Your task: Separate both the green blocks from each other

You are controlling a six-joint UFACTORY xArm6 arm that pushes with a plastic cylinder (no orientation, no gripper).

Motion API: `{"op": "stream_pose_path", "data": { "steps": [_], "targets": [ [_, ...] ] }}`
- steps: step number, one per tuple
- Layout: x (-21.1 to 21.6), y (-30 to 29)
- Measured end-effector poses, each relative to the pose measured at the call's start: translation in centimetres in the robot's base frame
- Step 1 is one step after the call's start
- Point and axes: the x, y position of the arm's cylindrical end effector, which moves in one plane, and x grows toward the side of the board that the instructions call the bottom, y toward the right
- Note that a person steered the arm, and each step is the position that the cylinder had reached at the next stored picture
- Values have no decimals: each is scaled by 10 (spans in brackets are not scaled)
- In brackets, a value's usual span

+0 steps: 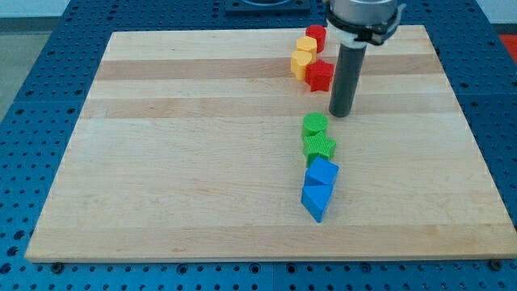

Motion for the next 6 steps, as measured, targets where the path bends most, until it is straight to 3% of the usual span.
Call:
{"op": "stream_pose_path", "data": {
  "steps": [1, 3, 6],
  "targets": [
    [29, 0],
    [64, -105],
    [32, 1]
  ]
}}
